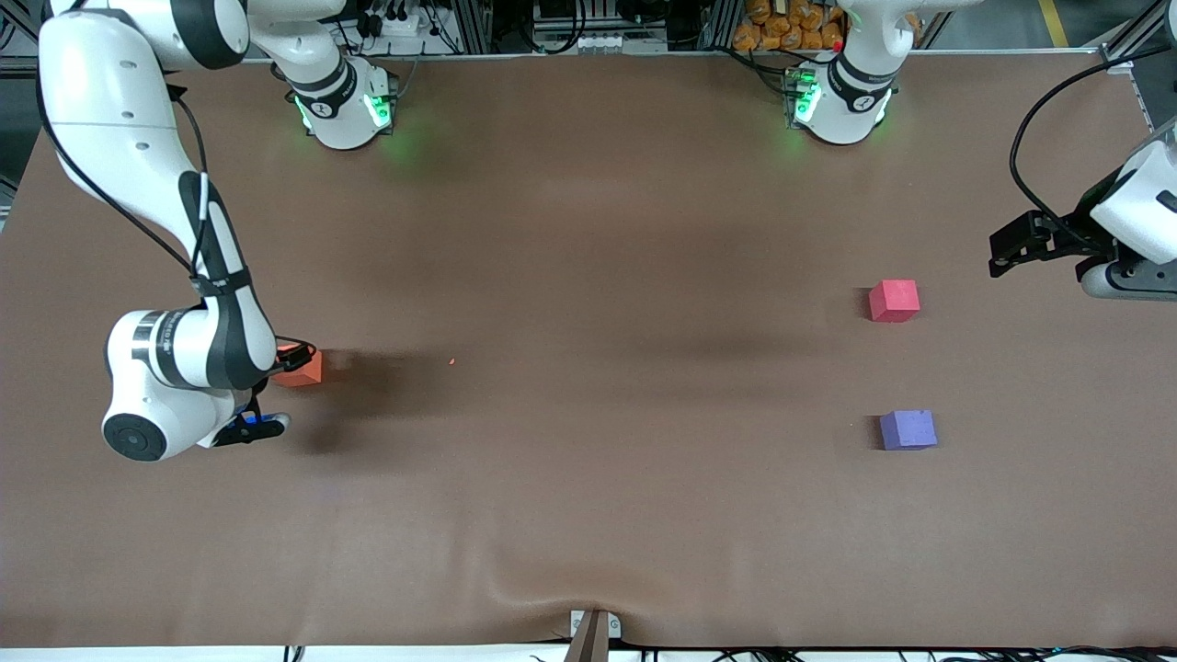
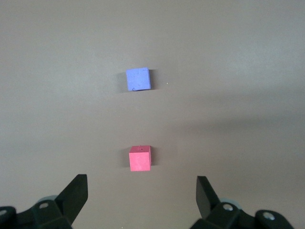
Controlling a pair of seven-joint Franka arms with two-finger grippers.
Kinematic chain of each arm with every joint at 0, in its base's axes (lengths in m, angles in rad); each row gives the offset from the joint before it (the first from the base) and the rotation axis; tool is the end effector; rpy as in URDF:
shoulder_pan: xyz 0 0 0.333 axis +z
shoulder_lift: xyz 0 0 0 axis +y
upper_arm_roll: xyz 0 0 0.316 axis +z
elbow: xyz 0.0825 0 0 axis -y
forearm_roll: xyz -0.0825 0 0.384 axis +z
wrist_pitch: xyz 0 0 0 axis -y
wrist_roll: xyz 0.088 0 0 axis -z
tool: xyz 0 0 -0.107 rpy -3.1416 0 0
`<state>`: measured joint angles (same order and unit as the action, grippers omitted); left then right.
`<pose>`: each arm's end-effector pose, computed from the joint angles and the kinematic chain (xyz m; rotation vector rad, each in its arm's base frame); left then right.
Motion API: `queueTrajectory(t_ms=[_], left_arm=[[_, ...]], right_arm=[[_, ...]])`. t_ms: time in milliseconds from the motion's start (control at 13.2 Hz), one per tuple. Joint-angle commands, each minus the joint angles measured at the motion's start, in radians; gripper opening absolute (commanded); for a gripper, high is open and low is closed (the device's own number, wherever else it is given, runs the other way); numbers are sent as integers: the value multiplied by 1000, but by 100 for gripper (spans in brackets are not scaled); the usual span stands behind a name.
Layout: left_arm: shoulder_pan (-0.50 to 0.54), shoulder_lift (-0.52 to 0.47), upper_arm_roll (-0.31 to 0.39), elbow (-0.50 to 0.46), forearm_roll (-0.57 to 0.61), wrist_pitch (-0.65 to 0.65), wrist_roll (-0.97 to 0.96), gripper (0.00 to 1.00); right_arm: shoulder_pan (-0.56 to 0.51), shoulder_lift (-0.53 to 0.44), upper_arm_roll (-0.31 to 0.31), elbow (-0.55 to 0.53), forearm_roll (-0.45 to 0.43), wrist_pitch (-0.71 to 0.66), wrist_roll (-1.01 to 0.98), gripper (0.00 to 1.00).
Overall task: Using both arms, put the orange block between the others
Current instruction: 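Lift the orange cube with the right gripper and carry it toward the table middle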
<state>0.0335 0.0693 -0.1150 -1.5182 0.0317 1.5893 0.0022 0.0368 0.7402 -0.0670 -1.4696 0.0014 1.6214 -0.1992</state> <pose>0.5761 -0.0413 0.6120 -3.1152 0.1309 -0.0050 0.6453 -0.0136 0.2109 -2.9769 -0.2572 0.9053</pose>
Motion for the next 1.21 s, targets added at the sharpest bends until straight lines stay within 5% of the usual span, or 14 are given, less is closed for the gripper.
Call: queueTrajectory(t_ms=[0,757,1135], left_arm=[[13,-11,-3,1,-22,-6,1,100],[13,-11,-3,1,-24,-6,1,100],[14,-11,-3,1,-24,-6,1,100]], right_arm=[[-9,18,9,9,2,41,9,100],[-6,36,9,-31,3,123,11,98],[0,38,9,-37,9,117,14,65]])
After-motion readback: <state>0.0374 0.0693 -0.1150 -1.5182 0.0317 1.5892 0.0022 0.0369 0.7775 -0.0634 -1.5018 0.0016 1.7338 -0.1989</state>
